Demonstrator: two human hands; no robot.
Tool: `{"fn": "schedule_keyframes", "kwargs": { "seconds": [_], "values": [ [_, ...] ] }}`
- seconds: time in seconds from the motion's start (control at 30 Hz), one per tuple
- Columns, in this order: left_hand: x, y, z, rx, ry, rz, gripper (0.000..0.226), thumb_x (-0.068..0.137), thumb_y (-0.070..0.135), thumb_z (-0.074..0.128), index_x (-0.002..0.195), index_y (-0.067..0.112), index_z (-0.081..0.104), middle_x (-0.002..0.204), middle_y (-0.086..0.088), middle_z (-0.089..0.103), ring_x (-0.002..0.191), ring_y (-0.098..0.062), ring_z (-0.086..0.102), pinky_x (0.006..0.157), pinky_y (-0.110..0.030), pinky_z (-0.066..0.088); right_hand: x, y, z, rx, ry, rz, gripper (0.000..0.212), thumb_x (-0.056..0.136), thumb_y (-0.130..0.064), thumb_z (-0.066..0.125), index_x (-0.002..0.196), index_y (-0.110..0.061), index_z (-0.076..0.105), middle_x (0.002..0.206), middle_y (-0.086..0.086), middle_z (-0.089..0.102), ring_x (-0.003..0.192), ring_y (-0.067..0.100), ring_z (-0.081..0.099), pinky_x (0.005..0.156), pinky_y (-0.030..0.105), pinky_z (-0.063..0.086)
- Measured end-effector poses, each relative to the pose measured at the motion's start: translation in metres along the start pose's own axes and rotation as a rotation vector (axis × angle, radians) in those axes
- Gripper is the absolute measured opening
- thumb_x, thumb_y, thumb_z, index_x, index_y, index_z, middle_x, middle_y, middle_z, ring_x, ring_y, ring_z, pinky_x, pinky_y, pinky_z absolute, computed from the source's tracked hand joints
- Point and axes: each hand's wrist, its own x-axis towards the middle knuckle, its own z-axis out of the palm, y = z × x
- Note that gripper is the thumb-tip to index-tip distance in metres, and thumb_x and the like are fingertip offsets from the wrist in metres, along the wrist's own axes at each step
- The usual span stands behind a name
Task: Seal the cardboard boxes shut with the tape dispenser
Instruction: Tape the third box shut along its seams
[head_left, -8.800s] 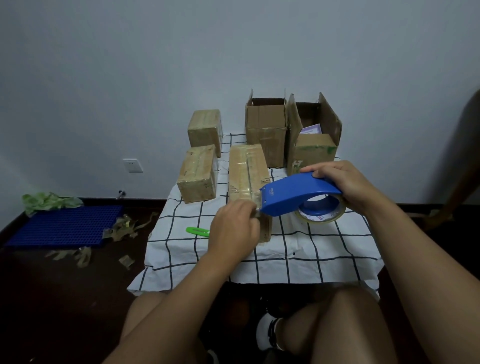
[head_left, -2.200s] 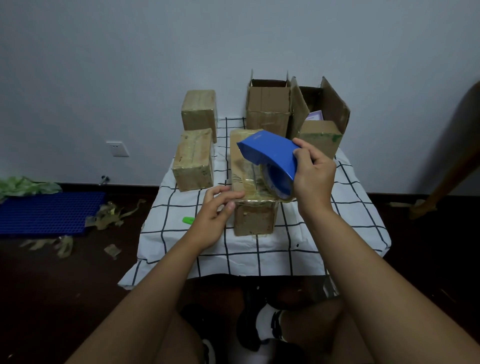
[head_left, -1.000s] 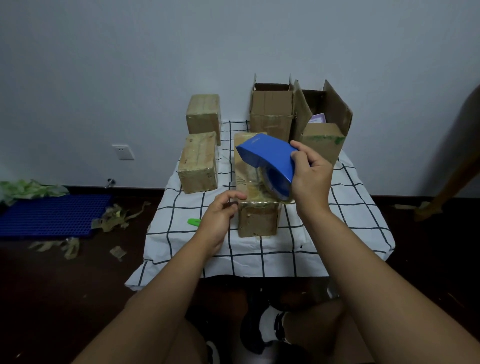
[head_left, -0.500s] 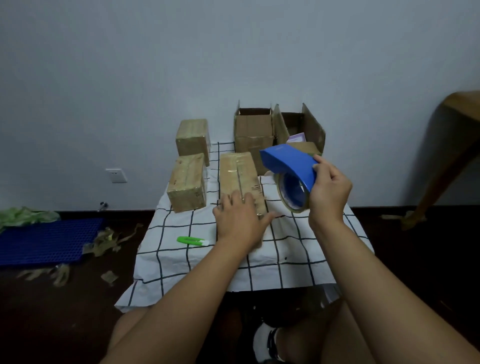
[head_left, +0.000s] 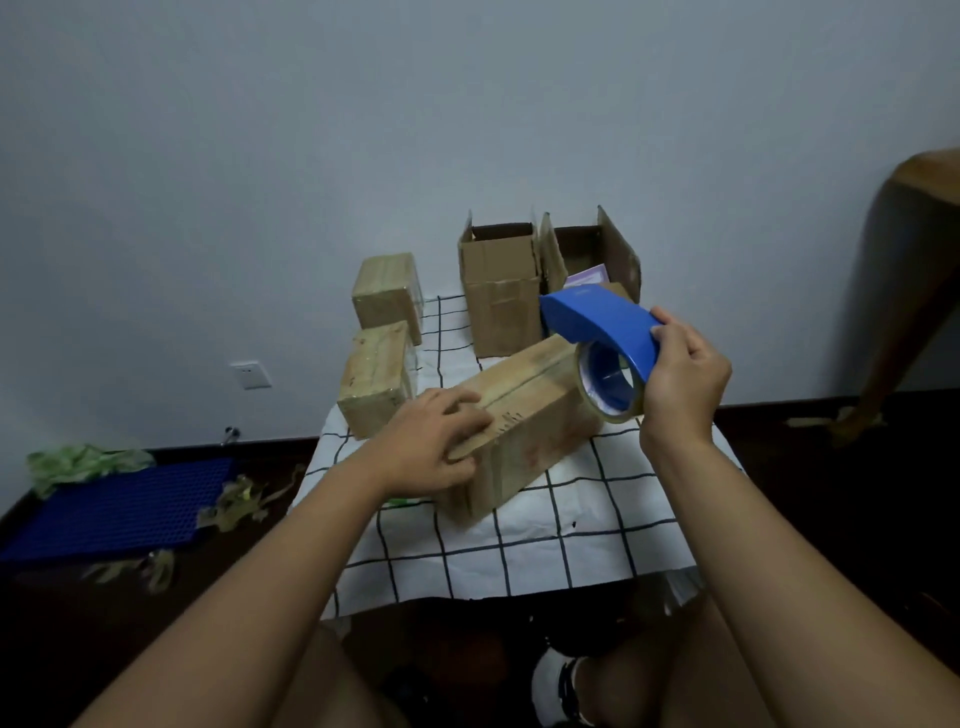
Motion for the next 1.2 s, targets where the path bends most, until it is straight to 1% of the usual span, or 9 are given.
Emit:
{"fn": "schedule_keyframes", "kwargs": {
  "seconds": [0.17,0.27,0.37,0.5,0.67,0.83,1.0,1.1,1.2],
  "values": [
    [0.012,-0.001,-0.004,0.218,0.032,-0.104,0.057,0.081,0.013,0.056,0.134,0.034,0.049,0.143,0.008,0.050,0.137,-0.021,0.034,0.108,-0.040,0.028,0.009,0.000,-0.012,0.010,0.031,-0.004,0.024,0.089,-0.018,0.058,0.085,-0.032,0.077,0.095,-0.011,0.075,0.093,0.008,0.069,0.066,0.013,0.052],
    [0.031,0.025,0.009,0.181,0.106,-0.154,0.052,0.087,0.035,0.054,0.138,0.027,0.045,0.147,0.004,0.045,0.136,-0.021,0.034,0.110,-0.039,0.031,0.014,-0.003,-0.015,0.012,0.054,-0.004,0.022,0.088,-0.019,0.057,0.085,-0.032,0.076,0.098,-0.008,0.074,0.091,0.008,0.068,0.063,0.011,0.050],
    [0.060,0.048,0.024,0.169,0.103,-0.263,0.070,0.088,0.058,0.055,0.144,0.021,0.036,0.148,-0.002,0.039,0.134,-0.023,0.034,0.111,-0.040,0.031,0.018,-0.005,-0.019,0.007,0.066,-0.005,0.022,0.086,-0.021,0.057,0.084,-0.032,0.076,0.099,-0.007,0.074,0.090,0.007,0.068,0.063,0.011,0.050],
    [0.088,0.058,0.033,0.247,0.069,-0.299,0.050,0.094,0.046,0.053,0.133,0.017,0.043,0.135,-0.005,0.048,0.121,-0.028,0.043,0.093,-0.040,0.040,0.022,-0.007,-0.027,0.009,0.066,-0.016,0.024,0.086,-0.020,0.058,0.081,-0.034,0.076,0.095,-0.011,0.074,0.089,0.004,0.069,0.063,0.011,0.050],
    [0.085,0.053,0.038,0.285,0.147,-0.190,0.033,0.098,0.033,0.048,0.127,0.018,0.049,0.128,0.000,0.058,0.112,-0.025,0.053,0.082,-0.037,0.041,0.030,-0.009,-0.034,0.009,0.077,-0.028,0.024,0.085,-0.018,0.057,0.080,-0.034,0.076,0.096,-0.011,0.074,0.096,0.010,0.068,0.065,0.011,0.050],
    [0.072,0.032,0.022,0.164,0.248,0.117,0.043,0.096,0.020,0.057,0.138,0.012,0.052,0.142,-0.007,0.054,0.130,-0.025,0.051,0.108,-0.039,0.036,0.038,-0.017,-0.035,0.037,0.088,-0.020,0.021,0.079,-0.025,0.058,0.087,-0.030,0.077,0.096,-0.010,0.075,0.093,0.008,0.070,0.068,0.013,0.052],
    [0.051,-0.002,0.012,0.214,0.330,0.285,0.060,0.070,-0.014,0.069,0.125,0.008,0.065,0.128,-0.007,0.064,0.117,-0.029,0.062,0.091,-0.042,0.052,0.037,-0.020,-0.037,0.047,0.038,-0.008,0.021,0.077,-0.027,0.059,0.088,-0.030,0.078,0.095,-0.008,0.076,0.090,0.009,0.071,0.068,0.016,0.053],
    [0.043,-0.004,0.014,0.271,0.281,0.322,0.045,0.071,-0.010,0.072,0.112,0.009,0.071,0.130,-0.009,0.063,0.112,-0.032,0.064,0.084,-0.044,0.057,0.032,-0.016,-0.033,0.042,0.007,0.000,0.021,0.078,-0.027,0.059,0.087,-0.030,0.077,0.096,-0.007,0.076,0.091,0.010,0.071,0.068,0.016,0.053],
    [0.034,0.012,0.024,0.037,0.315,0.112,0.040,0.084,0.014,0.061,0.124,0.011,0.063,0.130,-0.007,0.062,0.114,-0.028,0.061,0.086,-0.042,0.054,0.028,-0.013,-0.030,0.039,-0.003,0.006,0.020,0.079,-0.028,0.059,0.087,-0.030,0.078,0.093,-0.009,0.076,0.088,0.008,0.071,0.067,0.016,0.053]
  ]
}}
